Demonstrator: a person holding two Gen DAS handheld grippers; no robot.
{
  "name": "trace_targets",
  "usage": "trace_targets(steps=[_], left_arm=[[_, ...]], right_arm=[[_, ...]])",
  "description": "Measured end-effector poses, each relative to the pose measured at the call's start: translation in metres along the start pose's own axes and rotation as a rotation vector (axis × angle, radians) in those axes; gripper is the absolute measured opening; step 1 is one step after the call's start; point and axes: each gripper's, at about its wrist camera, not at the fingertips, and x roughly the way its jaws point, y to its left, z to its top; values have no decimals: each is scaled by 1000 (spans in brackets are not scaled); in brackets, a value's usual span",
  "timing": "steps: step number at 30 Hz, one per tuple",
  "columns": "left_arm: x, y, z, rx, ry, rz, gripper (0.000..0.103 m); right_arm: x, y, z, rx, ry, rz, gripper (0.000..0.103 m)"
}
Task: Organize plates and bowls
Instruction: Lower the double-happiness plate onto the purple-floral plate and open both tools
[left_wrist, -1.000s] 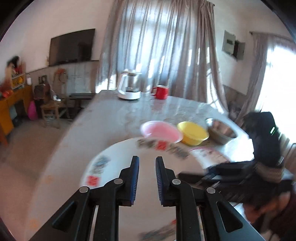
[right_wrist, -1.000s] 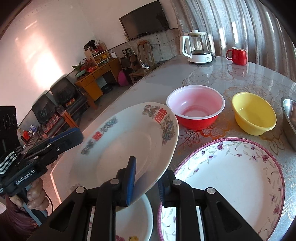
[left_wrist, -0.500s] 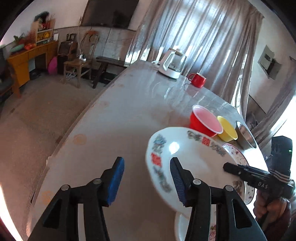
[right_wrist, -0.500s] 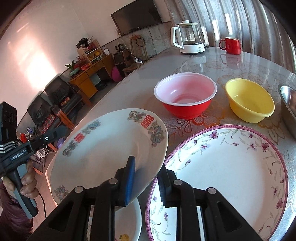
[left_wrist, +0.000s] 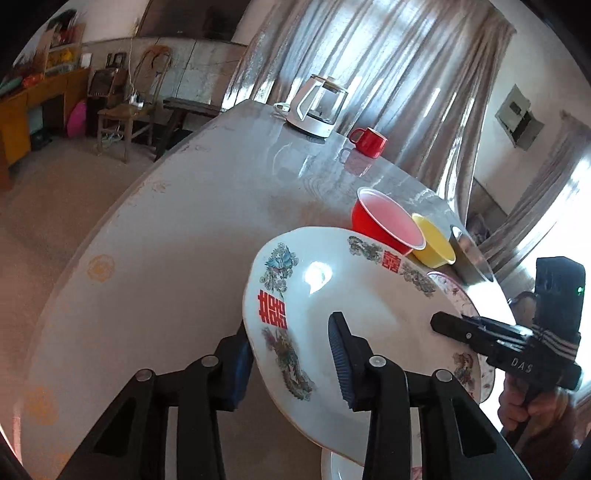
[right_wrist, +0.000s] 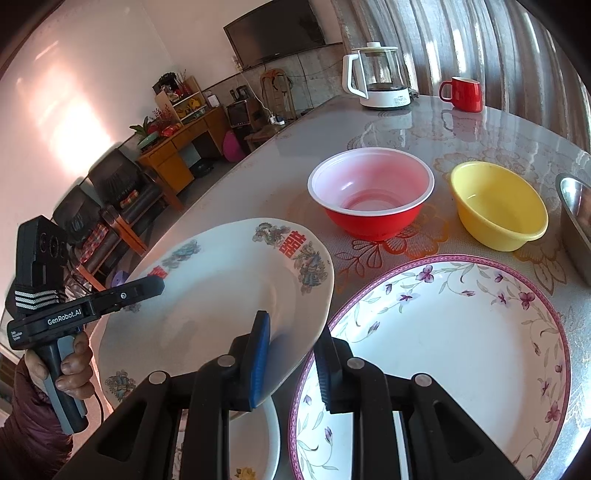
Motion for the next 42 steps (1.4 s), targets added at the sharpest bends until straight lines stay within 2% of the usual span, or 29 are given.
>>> trace_targets(steps=[6, 12, 17, 22, 31, 42], left_arm=[[-9, -15, -6, 46, -8, 13, 38], [-16, -43, -4, 93, -31, -15, 38], [-11, -73, -4, 132, -16, -59, 38], [5, -106, -9, 166, 24, -98, 38], [37, -151, -19, 216, 105, -125, 39], [60, -160, -24, 212, 165, -93, 41]], right_arm=[[-15, -7, -6, 16, -25, -3, 22], [-39, -19, -11, 54, -65, -8, 22], [-65, -40, -23, 102, -96, -34, 22], [-87, -67, -40, 158, -113, -88, 22], [-107, -106, -61, 241, -115, -186, 22], [-103, -123, -73, 256, -94, -250, 23]])
